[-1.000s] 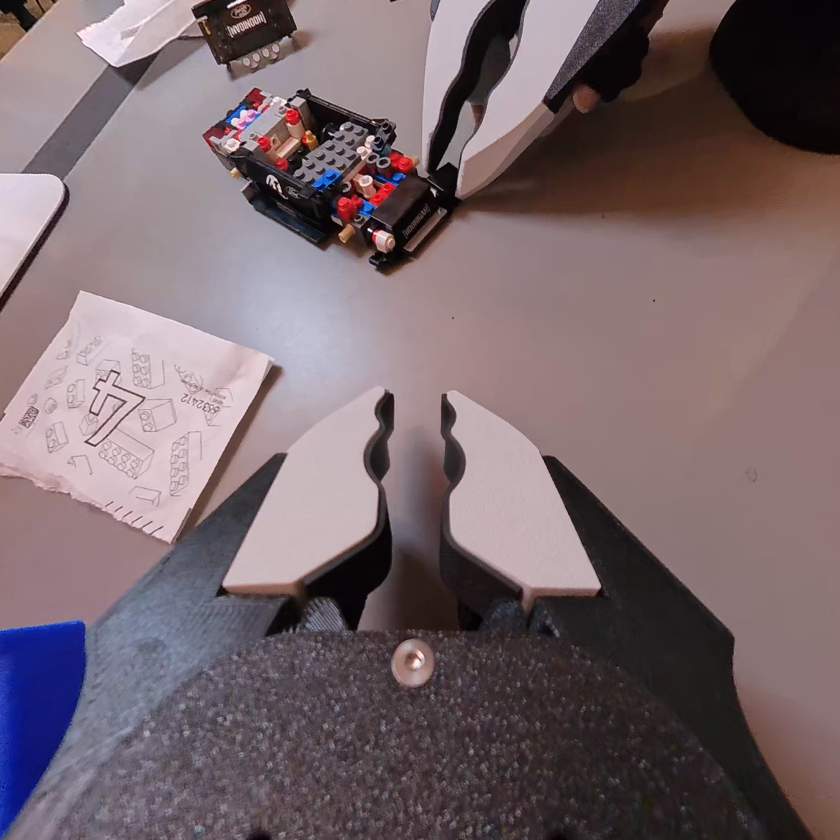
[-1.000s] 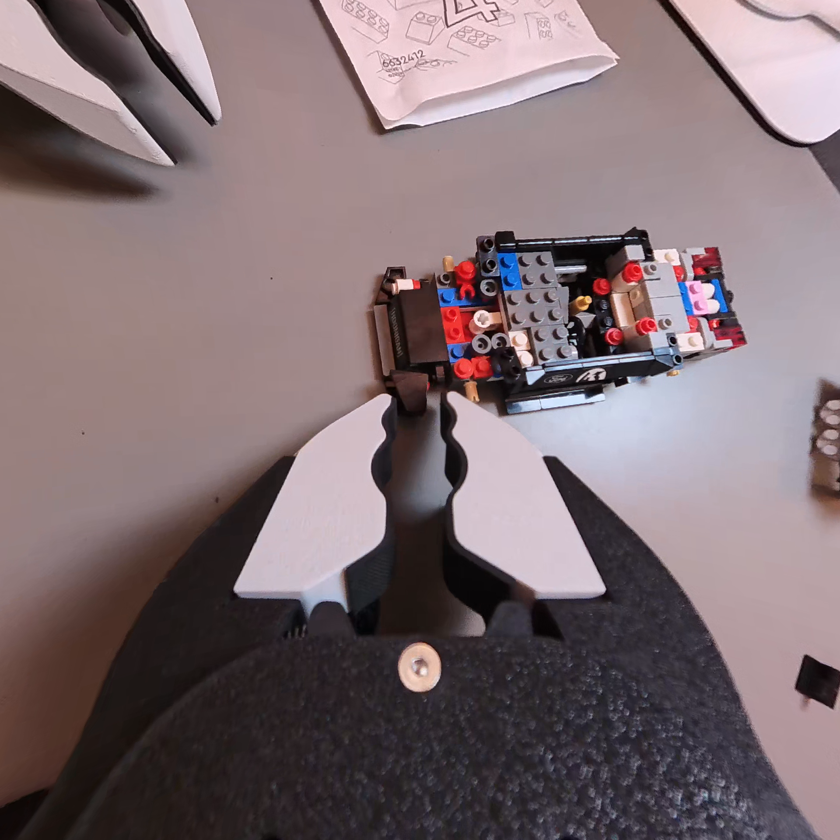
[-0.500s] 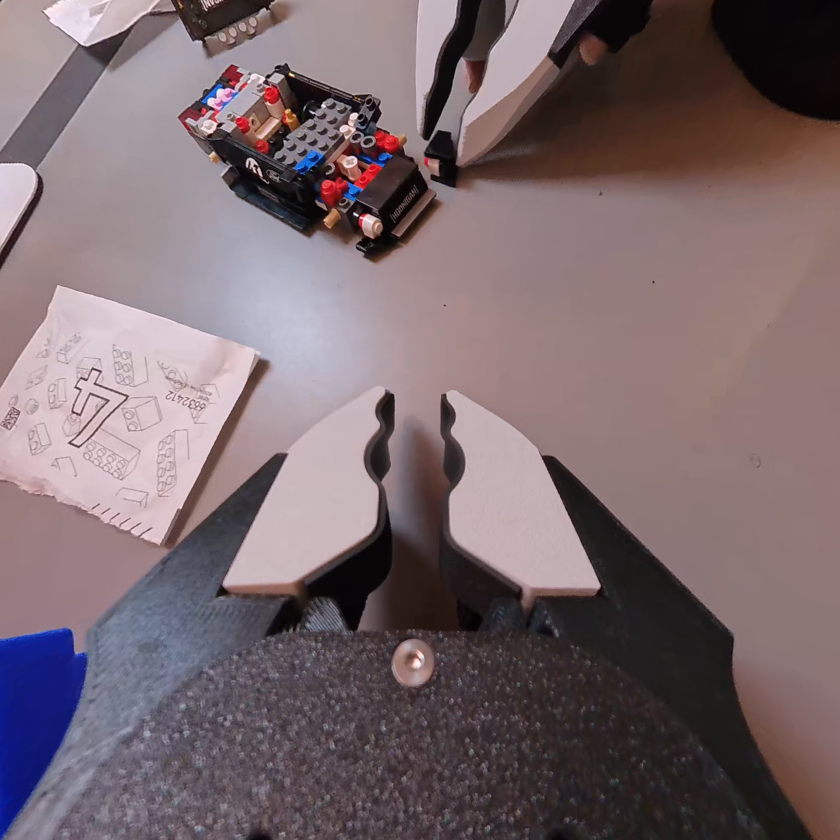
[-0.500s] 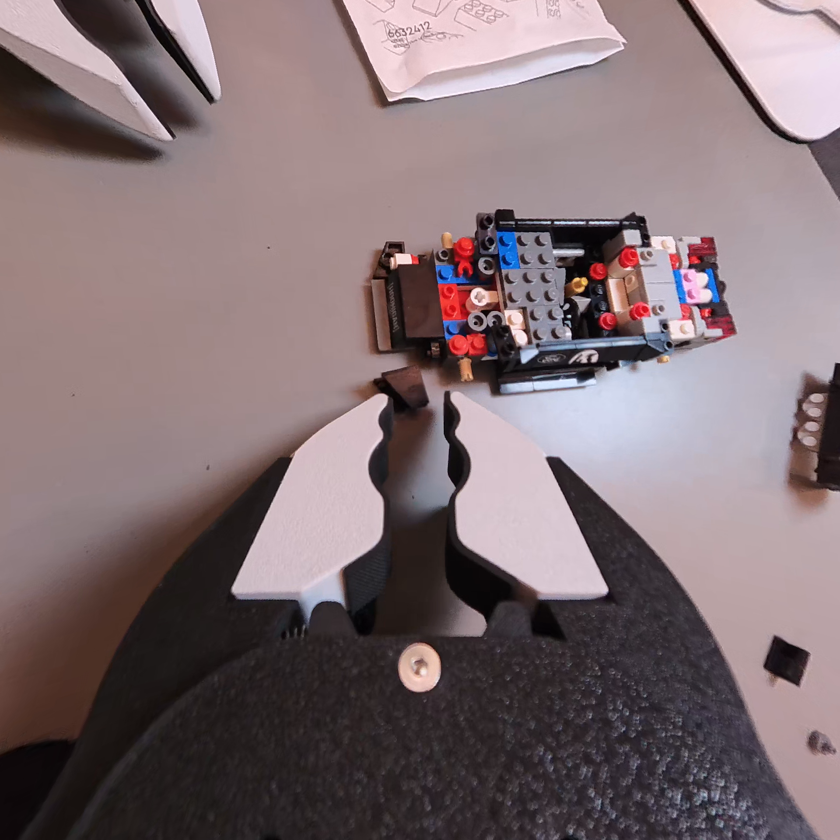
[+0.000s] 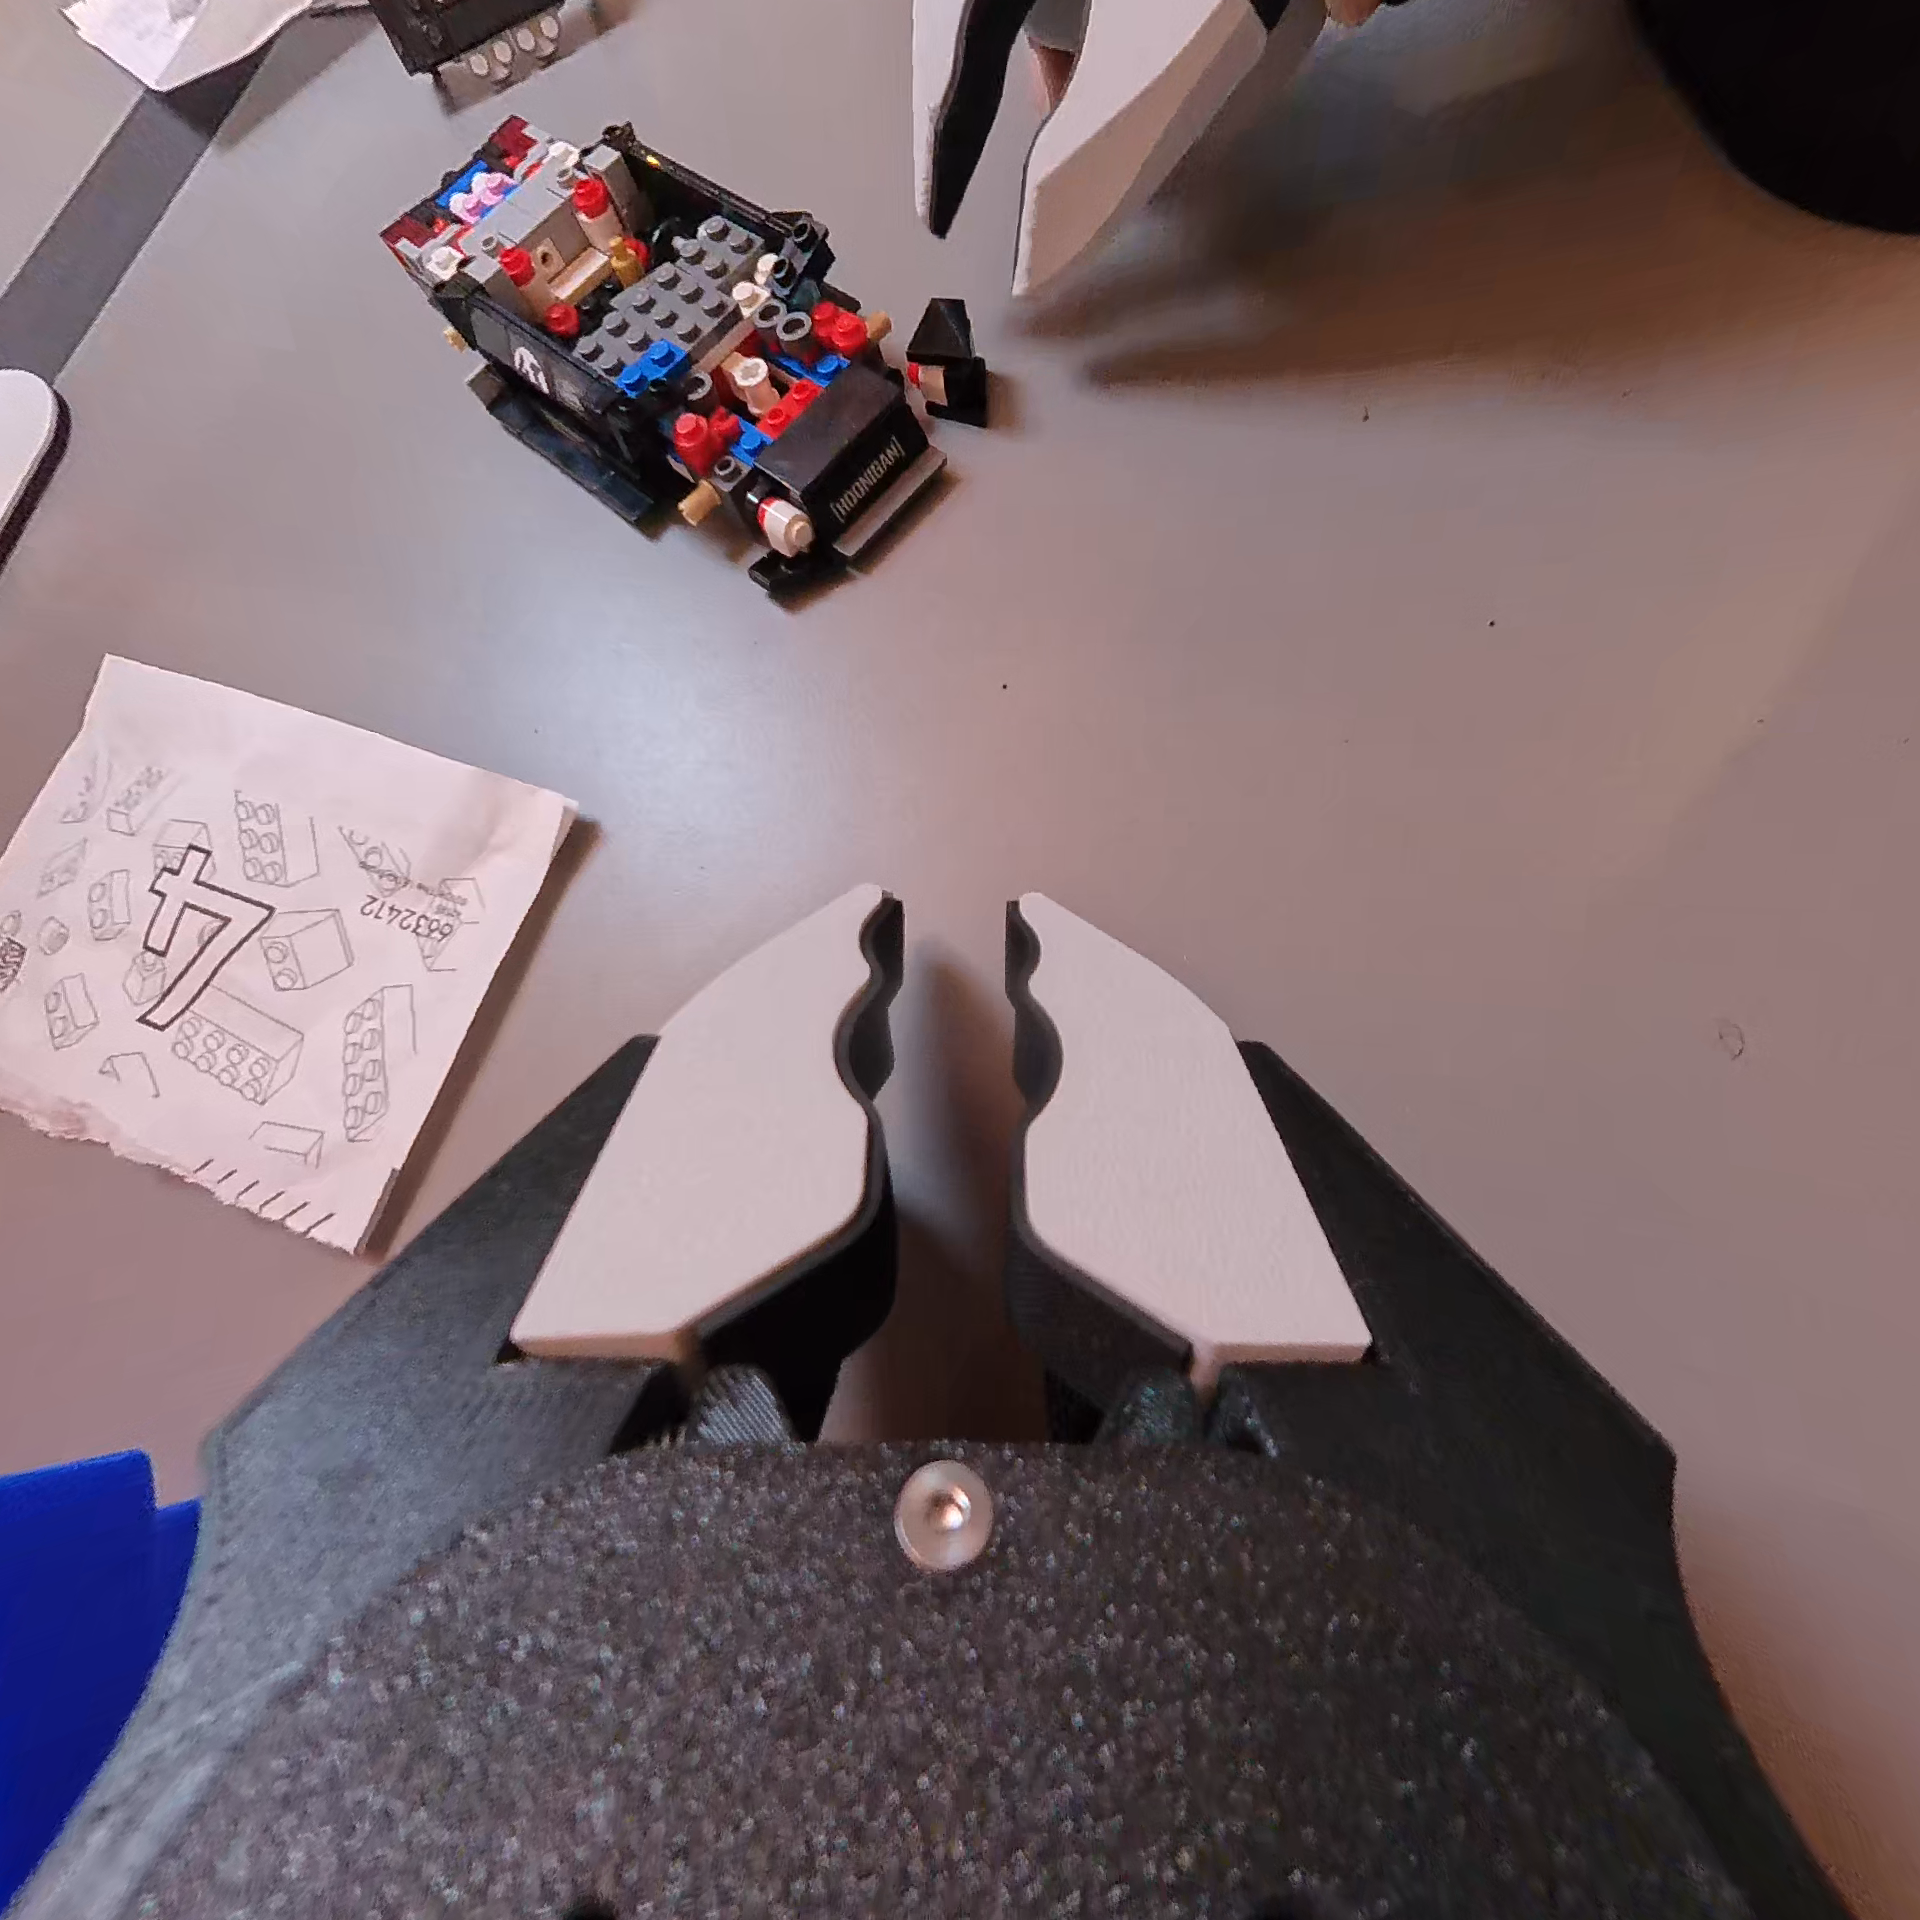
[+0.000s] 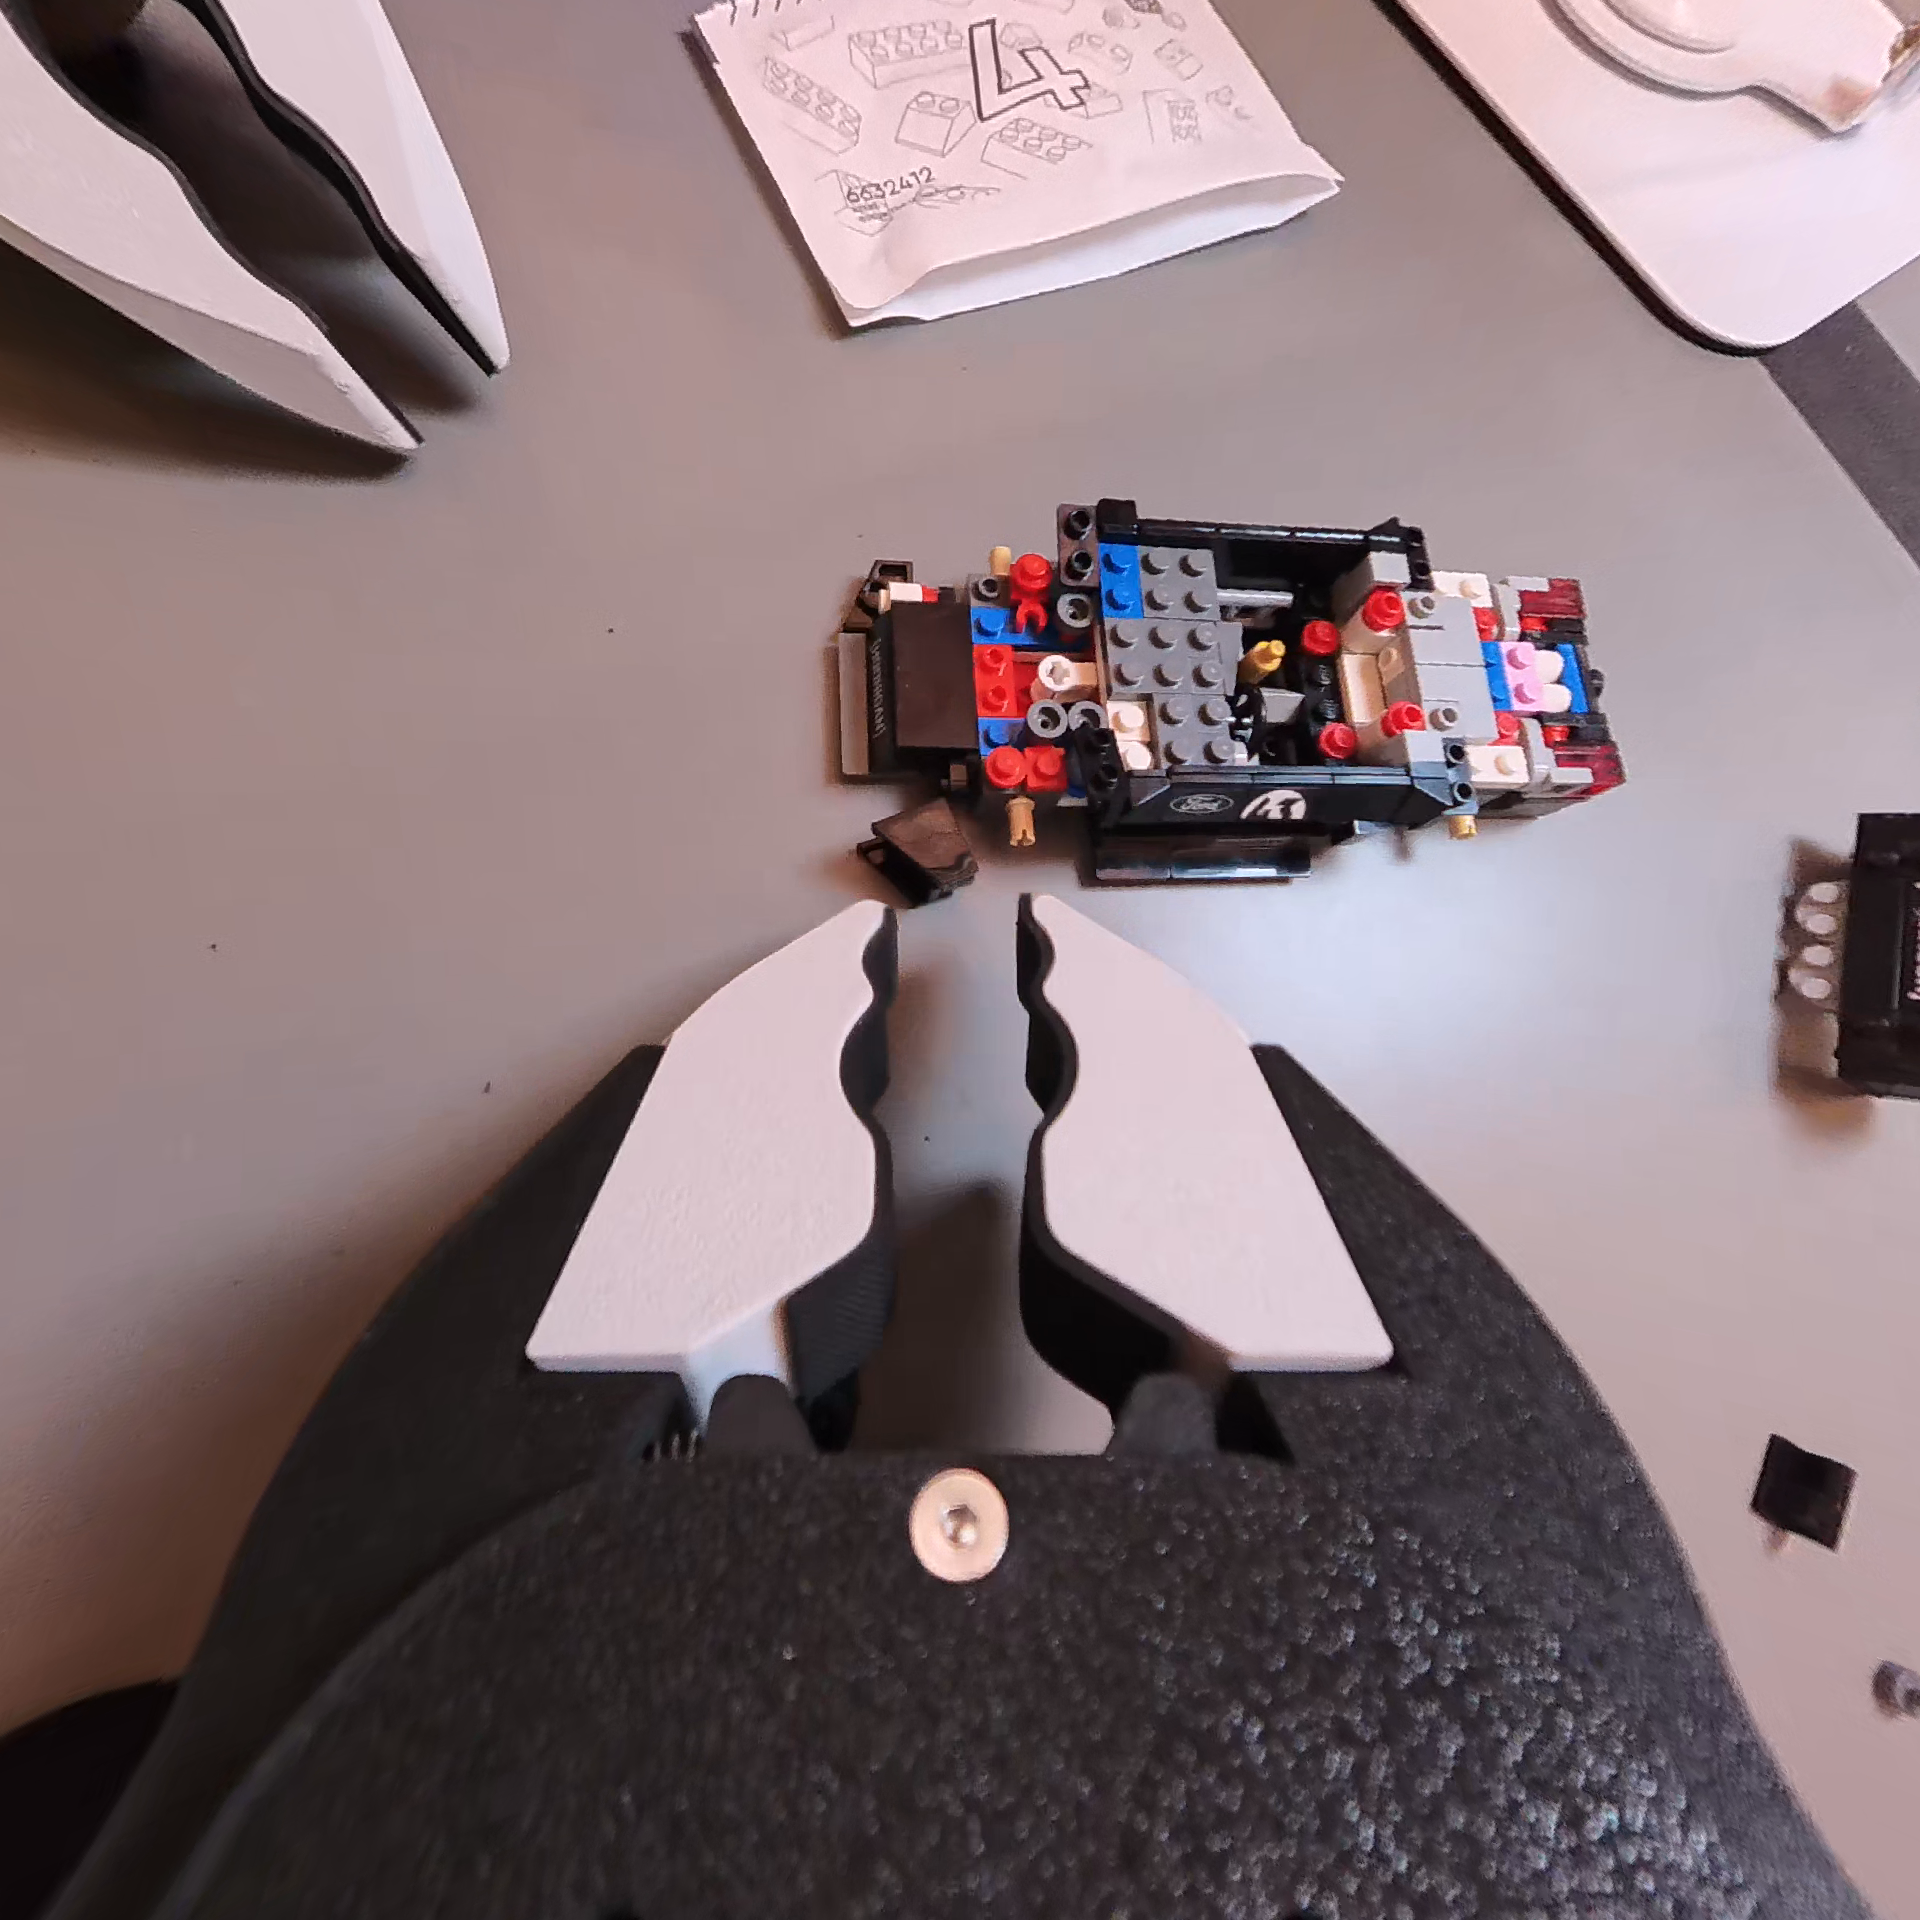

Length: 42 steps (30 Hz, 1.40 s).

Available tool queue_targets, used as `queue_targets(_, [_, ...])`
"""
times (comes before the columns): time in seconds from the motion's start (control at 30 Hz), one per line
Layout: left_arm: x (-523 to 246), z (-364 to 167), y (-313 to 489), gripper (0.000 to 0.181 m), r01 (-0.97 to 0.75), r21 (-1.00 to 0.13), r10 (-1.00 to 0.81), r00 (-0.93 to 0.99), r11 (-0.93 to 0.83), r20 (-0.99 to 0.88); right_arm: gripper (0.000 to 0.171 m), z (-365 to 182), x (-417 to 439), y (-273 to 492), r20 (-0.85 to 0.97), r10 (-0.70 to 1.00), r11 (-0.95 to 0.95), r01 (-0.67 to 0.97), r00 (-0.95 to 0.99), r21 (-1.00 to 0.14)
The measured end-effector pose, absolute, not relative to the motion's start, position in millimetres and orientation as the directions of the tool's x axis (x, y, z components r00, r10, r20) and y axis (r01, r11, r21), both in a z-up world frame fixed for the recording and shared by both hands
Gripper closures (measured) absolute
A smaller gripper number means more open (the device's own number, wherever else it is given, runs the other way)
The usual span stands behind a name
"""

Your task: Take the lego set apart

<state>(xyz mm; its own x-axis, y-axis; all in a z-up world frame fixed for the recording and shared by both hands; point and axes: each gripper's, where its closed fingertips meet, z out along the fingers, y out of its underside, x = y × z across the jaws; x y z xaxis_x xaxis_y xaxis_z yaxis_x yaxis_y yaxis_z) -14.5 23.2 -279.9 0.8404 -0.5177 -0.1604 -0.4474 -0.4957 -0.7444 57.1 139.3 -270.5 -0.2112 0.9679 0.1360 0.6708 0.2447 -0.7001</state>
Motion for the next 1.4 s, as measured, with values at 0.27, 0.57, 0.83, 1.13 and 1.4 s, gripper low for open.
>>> queue_targets(0.27, [-15.2, -280.8, 22.9, 0.163, -0.449, -0.741, -0.518, 0.840, -0.499, -0.160, 0.150, -281.8, 46.7, 130.6, 0.186, 0.958, 0.286, 0.676, -0.218, -0.680])
queue_targets(0.57, [-16.2, -282.1, 22.6, 0.163, -0.451, -0.737, -0.518, 0.840, -0.503, -0.161, 0.169, -276.6, 55.0, 150.5, 0.220, 0.963, 0.267, 0.697, -0.159, -0.666])
queue_targets(0.83, [-17.5, -280.1, 23.9, 0.164, -0.446, -0.746, -0.510, 0.844, -0.495, -0.166, 0.155, -269.7, 51.9, 152.5, 0.204, 0.969, 0.245, 0.663, -0.141, -0.707])
queue_targets(1.13, [-30.3, -243.1, 34.8, 0.163, -0.359, -0.852, -0.399, 0.895, -0.381, -0.199, 0.149, -232.4, 37.4, 161.4, 0.259, 0.966, 0.236, 0.490, -0.021, -0.839])
queue_targets(1.4, [-73.8, -171.1, 30.6, 0.158, -0.109, -0.986, -0.166, 0.982, -0.130, -0.087, 0.132, -180.4, 31.5, 163.5, 0.205, 0.969, 0.178, 0.188, 0.136, -0.966])
